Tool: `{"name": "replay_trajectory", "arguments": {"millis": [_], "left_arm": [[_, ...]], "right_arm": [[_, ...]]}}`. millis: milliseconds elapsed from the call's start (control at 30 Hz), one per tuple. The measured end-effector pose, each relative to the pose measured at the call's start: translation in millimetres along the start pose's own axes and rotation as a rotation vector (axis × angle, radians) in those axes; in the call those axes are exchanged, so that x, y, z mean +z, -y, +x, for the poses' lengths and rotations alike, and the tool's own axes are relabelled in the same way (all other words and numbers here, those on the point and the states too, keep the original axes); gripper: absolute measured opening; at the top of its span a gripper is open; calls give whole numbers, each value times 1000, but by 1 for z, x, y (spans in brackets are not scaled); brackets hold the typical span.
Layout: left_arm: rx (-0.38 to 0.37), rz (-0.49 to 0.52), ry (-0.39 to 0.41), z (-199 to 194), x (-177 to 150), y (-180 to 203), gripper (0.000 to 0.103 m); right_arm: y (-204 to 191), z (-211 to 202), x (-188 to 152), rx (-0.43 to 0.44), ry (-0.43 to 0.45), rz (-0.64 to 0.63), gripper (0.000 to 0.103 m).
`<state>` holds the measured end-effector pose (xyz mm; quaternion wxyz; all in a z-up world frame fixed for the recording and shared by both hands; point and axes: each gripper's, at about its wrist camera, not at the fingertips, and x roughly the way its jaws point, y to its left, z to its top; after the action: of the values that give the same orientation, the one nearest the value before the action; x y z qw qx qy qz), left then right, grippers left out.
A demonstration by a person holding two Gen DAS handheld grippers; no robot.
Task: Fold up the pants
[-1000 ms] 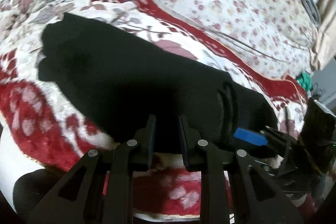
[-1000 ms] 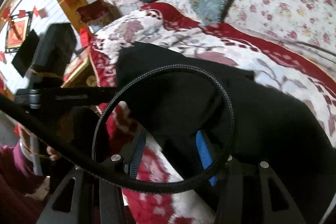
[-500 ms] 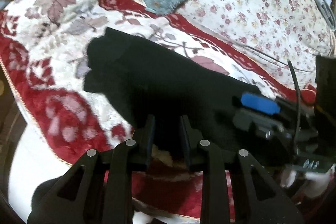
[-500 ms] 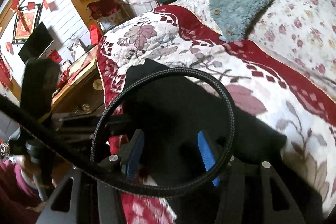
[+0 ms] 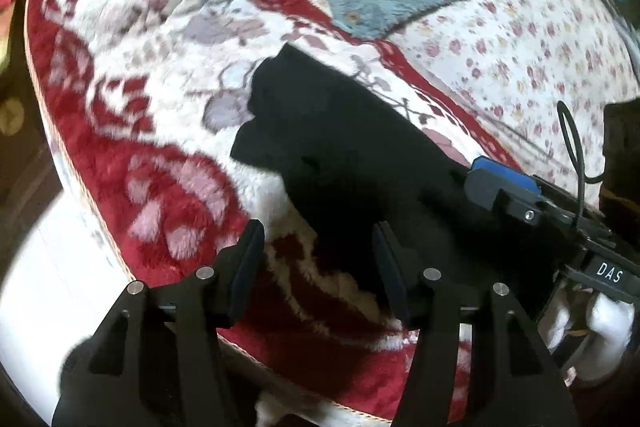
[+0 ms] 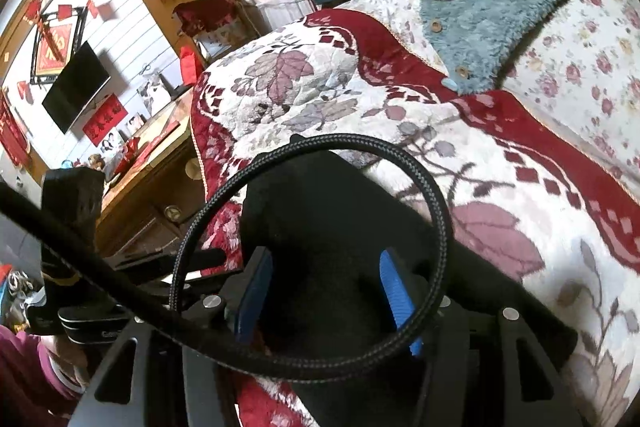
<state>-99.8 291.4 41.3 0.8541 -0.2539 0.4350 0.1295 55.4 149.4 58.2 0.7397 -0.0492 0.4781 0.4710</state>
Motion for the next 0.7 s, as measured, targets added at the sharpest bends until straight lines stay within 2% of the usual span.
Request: {"name": "replay_trajectory", "arguments": {"millis": [100, 233, 300, 333, 500, 700], "left_arm": [[-79, -102, -22, 3, -3, -16, 56], [-130, -169, -20, 4, -3, -27, 57], [-156, -175, -6, 2, -1, -27, 62], [-155, -176, 0, 2, 0, -26, 65], [-164, -168, 0, 10, 3, -21, 65], [-148, -167, -11, 18, 5, -16, 65]], "right_arm": [[-2, 7, 10, -1, -13, -21, 66], [-7, 20, 26, 1, -35, -59, 66], [-9, 27, 33, -6, -48, -70, 67], [-9, 29, 36, -10, -52, -69, 66], [-5, 27, 35, -6, -36, -49, 67], [5, 42, 45, -3, -81, -46, 67]]}}
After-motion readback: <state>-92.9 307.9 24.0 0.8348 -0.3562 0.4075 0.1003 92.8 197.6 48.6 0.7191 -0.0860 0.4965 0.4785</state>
